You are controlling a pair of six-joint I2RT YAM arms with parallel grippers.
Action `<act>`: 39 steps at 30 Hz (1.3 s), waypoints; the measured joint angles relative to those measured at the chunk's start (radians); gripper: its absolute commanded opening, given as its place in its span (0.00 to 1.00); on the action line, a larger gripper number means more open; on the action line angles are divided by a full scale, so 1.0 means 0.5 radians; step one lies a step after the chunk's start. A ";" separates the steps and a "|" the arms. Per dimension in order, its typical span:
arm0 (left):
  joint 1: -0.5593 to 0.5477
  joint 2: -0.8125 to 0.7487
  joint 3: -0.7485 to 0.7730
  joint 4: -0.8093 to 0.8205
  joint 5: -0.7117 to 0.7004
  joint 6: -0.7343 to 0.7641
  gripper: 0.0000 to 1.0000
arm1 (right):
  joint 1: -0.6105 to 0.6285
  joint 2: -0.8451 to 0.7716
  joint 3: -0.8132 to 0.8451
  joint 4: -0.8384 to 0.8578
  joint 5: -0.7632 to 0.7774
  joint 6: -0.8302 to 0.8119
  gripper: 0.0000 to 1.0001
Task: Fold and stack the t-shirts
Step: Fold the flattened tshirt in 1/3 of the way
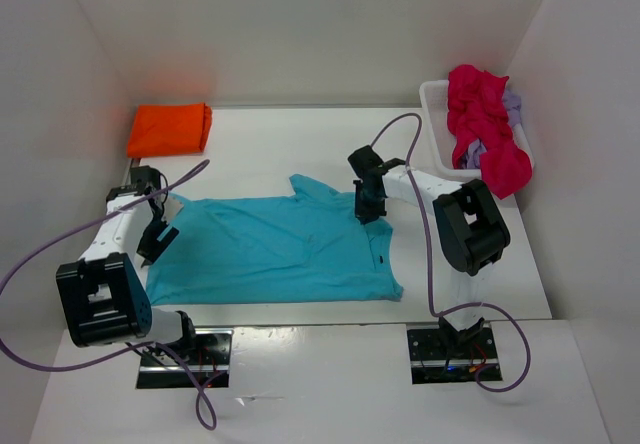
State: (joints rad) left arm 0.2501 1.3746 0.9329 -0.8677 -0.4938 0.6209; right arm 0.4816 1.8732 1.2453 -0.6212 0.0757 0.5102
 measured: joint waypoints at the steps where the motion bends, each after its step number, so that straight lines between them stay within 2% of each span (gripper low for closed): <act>1: 0.000 0.003 -0.002 -0.001 0.000 0.000 0.90 | 0.000 0.000 0.000 -0.001 0.000 -0.002 0.00; 15: 0.000 0.010 -0.023 0.009 0.002 0.000 0.90 | 0.000 -0.002 0.168 -0.036 0.140 0.026 0.00; 39: 0.000 0.024 -0.057 0.029 0.002 0.000 0.90 | 0.000 -0.140 0.260 -0.008 0.154 0.018 0.00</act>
State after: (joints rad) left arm 0.2501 1.3865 0.9043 -0.8532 -0.4931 0.6209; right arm 0.4816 1.8030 1.3754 -0.6250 0.1528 0.5194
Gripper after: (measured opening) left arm 0.901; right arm 0.004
